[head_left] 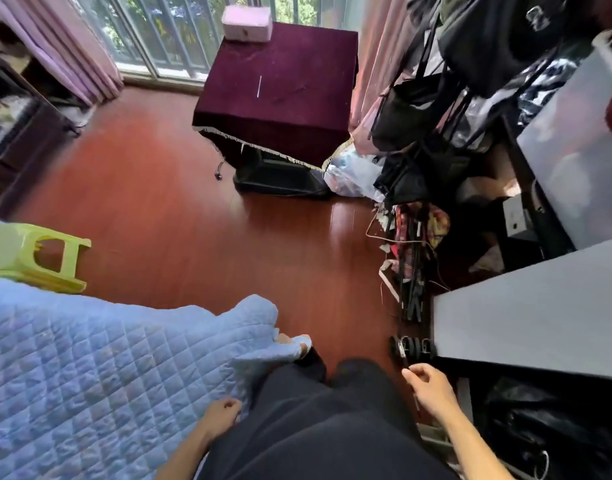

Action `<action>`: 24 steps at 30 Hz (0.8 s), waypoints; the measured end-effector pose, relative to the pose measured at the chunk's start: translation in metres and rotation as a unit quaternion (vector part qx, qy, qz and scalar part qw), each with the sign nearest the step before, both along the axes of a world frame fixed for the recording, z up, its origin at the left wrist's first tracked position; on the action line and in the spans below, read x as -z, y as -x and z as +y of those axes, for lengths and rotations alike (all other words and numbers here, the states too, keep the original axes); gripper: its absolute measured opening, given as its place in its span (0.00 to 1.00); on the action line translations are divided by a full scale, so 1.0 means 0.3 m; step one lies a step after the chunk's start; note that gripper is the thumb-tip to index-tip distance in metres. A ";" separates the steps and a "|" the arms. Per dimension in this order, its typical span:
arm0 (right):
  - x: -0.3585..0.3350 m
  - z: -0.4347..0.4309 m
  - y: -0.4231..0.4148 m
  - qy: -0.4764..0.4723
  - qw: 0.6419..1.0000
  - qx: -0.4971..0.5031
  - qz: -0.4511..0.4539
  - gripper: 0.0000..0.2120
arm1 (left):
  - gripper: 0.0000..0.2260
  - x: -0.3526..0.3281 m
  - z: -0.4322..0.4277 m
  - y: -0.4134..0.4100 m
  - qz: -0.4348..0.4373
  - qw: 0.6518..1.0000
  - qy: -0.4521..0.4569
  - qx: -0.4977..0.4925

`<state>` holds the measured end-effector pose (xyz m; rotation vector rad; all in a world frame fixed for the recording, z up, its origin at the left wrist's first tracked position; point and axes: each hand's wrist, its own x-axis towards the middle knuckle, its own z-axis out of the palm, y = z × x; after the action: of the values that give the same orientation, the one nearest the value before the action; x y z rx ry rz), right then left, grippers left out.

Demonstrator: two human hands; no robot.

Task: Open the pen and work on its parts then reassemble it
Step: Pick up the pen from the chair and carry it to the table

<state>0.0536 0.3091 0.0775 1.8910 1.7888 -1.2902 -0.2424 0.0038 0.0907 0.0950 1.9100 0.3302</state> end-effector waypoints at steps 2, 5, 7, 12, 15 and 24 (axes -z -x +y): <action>0.016 0.044 0.013 0.008 1.000 0.010 -0.024 0.06 | 0.16 -0.012 0.125 0.097 -0.008 0.998 -0.036 -0.050; 0.025 0.107 0.051 0.036 0.997 0.030 -0.057 0.05 | 0.10 -0.058 0.370 0.272 0.020 0.992 -0.086 -0.096; 0.040 0.170 0.085 0.045 0.995 0.037 -0.075 0.06 | 0.09 -0.078 0.499 0.367 0.013 0.987 -0.126 -0.096; 0.092 0.411 0.302 0.066 0.993 0.019 -0.094 0.07 | 0.07 -0.079 0.712 0.588 0.060 0.980 -0.151 -0.112; 0.129 0.596 0.506 0.069 0.994 -0.038 -0.075 0.05 | 0.08 -0.075 0.736 0.684 0.053 0.982 -0.100 -0.148; 0.037 0.992 1.375 0.011 0.982 -0.180 0.052 0.04 | 0.09 -0.107 0.652 0.820 0.036 0.974 0.017 -0.221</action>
<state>-0.3588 0.6065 0.0663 1.4217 2.0414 -1.2848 -0.4883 0.1994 0.1227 -0.3523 1.9986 0.5986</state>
